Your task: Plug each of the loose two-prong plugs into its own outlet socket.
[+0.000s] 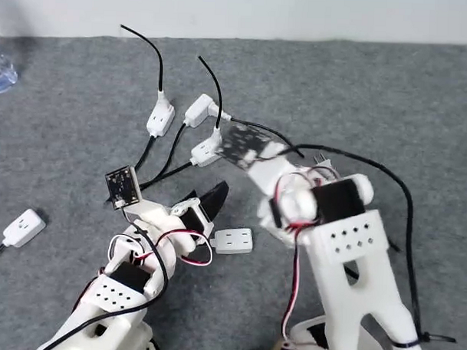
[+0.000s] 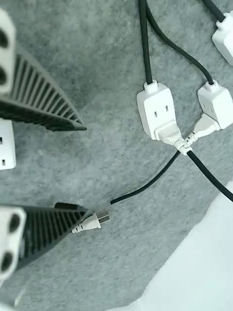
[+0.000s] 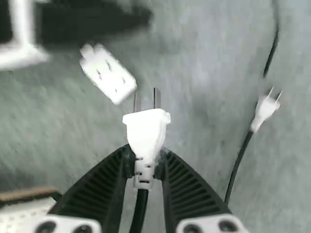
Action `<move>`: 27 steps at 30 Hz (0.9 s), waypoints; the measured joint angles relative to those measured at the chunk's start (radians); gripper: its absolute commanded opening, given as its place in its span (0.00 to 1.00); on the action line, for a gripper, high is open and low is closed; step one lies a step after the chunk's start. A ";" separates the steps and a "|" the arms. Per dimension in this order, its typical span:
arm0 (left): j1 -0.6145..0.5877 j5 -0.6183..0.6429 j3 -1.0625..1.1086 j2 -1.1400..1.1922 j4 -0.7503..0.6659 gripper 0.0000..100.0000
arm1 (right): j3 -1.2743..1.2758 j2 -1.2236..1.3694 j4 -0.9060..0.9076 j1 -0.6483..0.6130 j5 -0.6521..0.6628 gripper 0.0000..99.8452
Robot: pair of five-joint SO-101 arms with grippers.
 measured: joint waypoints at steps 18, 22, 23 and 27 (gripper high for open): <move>0.003 0.000 0.000 0.000 0.023 0.23 | 0.660 0.000 -0.543 0.157 0.158 0.01; 0.003 0.000 0.000 0.000 0.023 0.23 | 0.692 0.000 -0.585 0.195 0.163 0.04; 0.003 0.000 0.000 0.000 0.023 0.23 | 0.697 0.000 -0.588 0.195 0.161 0.07; 0.003 0.000 0.000 0.000 0.023 0.23 | 0.698 0.000 -0.591 0.193 0.163 0.22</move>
